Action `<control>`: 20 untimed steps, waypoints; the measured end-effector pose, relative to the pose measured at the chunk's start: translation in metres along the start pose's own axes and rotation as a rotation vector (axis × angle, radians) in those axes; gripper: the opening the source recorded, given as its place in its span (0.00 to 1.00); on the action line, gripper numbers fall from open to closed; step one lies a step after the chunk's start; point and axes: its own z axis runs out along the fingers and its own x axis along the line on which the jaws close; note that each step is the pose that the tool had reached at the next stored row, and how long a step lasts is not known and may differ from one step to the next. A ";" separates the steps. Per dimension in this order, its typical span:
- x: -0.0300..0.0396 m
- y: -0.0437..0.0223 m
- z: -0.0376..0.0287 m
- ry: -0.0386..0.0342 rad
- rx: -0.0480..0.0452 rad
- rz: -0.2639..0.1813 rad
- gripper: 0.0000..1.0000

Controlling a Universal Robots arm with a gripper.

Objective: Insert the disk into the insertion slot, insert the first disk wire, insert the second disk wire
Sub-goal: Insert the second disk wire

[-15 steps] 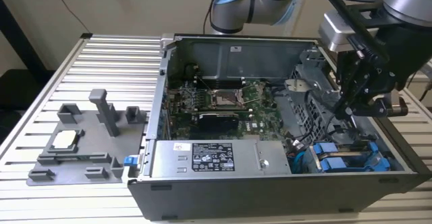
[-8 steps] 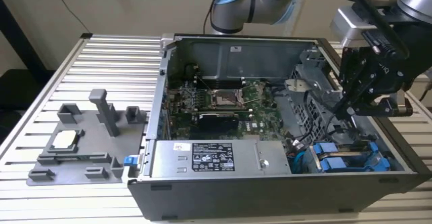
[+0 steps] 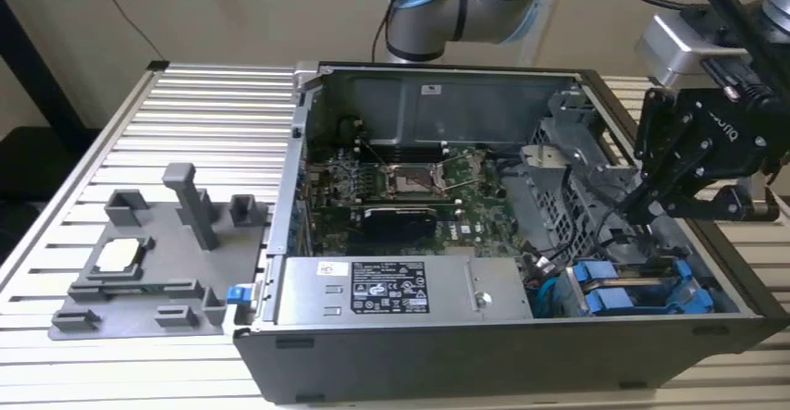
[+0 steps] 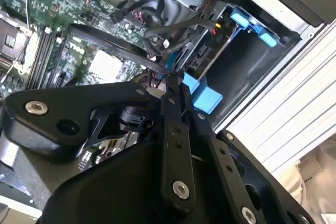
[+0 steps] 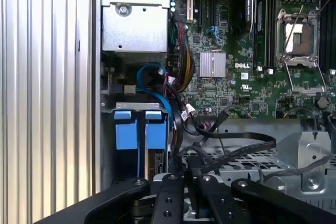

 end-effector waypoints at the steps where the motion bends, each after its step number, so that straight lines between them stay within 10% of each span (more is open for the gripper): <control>1: 0.0023 -0.0012 -0.0002 -0.0003 -0.0035 0.000 0.16; 7: 0.0148 -0.0082 0.0004 -0.0091 -0.0139 0.001 0.16; 20: 0.0165 -0.0122 0.0048 -0.0160 -0.0181 0.001 0.16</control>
